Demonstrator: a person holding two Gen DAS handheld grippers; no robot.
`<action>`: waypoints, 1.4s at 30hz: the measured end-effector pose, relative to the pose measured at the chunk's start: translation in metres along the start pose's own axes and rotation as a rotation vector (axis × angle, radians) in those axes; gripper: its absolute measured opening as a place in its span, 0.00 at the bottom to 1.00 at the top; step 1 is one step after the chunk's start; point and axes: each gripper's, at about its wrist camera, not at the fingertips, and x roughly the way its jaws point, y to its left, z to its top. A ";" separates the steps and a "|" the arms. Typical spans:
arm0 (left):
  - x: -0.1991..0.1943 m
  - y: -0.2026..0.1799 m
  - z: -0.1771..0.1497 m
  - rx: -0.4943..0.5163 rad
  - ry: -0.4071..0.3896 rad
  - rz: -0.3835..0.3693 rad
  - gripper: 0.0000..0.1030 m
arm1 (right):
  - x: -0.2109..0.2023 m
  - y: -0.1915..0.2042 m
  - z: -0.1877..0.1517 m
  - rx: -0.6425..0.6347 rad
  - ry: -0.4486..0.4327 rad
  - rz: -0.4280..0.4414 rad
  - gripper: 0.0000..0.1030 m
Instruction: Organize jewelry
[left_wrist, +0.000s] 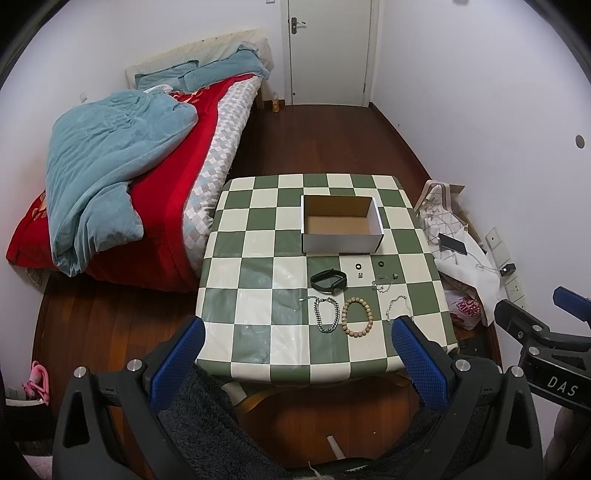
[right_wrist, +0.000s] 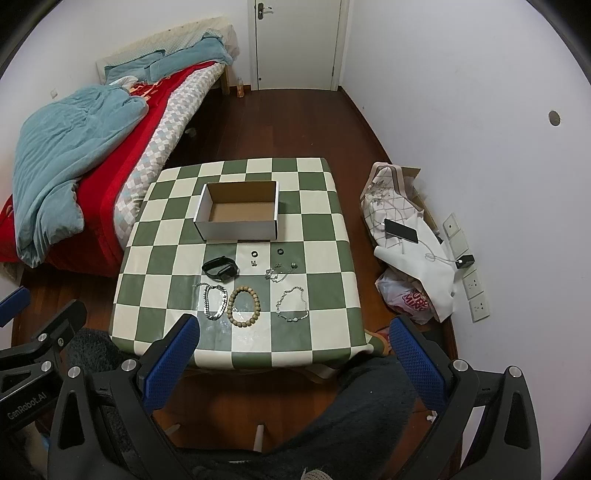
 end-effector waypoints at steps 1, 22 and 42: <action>-0.001 0.000 0.001 0.000 -0.002 -0.001 1.00 | 0.000 0.000 -0.001 0.001 0.001 0.000 1.00; 0.107 0.016 0.016 0.033 0.000 0.243 1.00 | 0.079 -0.030 0.012 0.102 0.042 -0.023 0.98; 0.321 -0.031 -0.033 0.173 0.417 0.155 0.74 | 0.317 0.021 -0.016 0.062 0.412 0.104 0.59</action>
